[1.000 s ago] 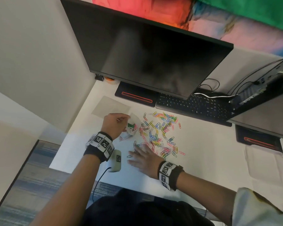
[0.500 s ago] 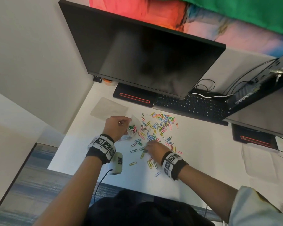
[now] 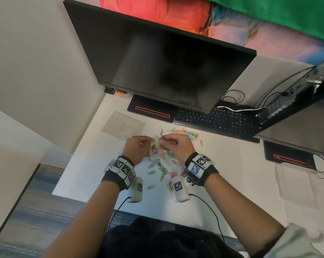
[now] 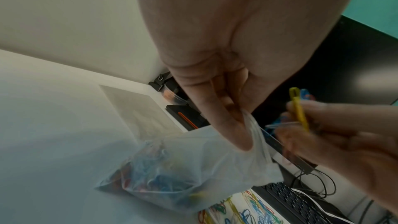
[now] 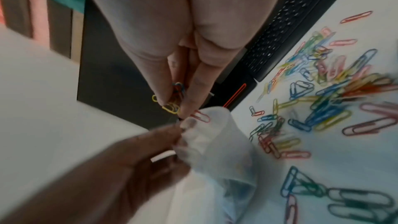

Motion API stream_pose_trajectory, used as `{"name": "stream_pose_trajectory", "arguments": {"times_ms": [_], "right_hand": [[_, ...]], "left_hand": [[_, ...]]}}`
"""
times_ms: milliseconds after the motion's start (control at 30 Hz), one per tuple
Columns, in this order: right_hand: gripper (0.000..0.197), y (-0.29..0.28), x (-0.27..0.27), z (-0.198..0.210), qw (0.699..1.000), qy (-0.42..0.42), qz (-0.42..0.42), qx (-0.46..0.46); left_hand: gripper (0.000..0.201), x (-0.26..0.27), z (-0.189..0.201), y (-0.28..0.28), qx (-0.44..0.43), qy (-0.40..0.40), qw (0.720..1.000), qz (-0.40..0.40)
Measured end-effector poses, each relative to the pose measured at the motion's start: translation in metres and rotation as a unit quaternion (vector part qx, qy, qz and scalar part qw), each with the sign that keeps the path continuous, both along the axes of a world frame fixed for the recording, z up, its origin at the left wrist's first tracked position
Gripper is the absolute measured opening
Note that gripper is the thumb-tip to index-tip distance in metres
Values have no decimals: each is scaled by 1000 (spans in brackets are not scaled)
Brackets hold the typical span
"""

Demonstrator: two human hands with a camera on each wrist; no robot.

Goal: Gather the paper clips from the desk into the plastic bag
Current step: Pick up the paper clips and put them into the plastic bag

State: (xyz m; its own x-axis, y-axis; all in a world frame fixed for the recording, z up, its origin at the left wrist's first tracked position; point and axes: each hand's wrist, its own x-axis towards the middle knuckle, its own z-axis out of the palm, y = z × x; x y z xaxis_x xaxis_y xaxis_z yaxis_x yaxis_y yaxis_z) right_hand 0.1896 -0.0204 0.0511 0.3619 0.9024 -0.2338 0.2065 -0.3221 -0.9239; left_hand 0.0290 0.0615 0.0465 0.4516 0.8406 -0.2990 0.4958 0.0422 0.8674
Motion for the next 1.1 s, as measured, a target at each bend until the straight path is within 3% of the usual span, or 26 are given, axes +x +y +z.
{"name": "stream_pose_trajectory", "arguments": {"times_ms": [167, 300, 400, 467, 500, 533, 600, 633, 700, 733, 833, 1100], "right_hand": [[14, 15, -23, -23, 963, -246, 109, -2], [19, 21, -27, -18, 934, -314, 169, -20], [21, 13, -20, -2, 931, -327, 153, 54], [21, -4, -21, 5, 908, -351, 220, 66], [21, -17, -25, 3, 879, -368, 302, 42], [22, -31, -31, -5, 831, -389, 396, 19], [31, -59, -43, -34, 700, -447, 556, 17], [40, -70, -47, -50, 654, -458, 602, 24], [62, -81, -50, -78, 615, -462, 639, -15], [68, -83, -49, -87, 608, -471, 639, -34], [74, -75, -37, -99, 633, -511, 580, -42], [69, -12, -6, -105, 668, -582, 461, -50]], "left_hand": [[17, 1, 2, -1, -6, -10, 1000, -1], [17, -3, 4, 1, -11, -16, 1000, 3], [17, -7, 9, 5, -10, -8, 1000, 8], [18, -12, 8, 11, 3, -4, 1000, 22], [19, -15, 6, 15, 10, -3, 1000, 28], [20, -18, 5, 18, 14, 0, 999, 32], [21, -20, 4, 22, 6, 2, 999, 36], [21, -21, 4, 22, 1, 1, 999, 37], [21, -23, 9, 20, -2, 0, 999, 43], [21, -25, 11, 20, -2, 0, 999, 45], [22, -31, 11, 21, 7, -9, 998, 56], [22, -48, 24, 19, 18, -24, 997, 74]]}}
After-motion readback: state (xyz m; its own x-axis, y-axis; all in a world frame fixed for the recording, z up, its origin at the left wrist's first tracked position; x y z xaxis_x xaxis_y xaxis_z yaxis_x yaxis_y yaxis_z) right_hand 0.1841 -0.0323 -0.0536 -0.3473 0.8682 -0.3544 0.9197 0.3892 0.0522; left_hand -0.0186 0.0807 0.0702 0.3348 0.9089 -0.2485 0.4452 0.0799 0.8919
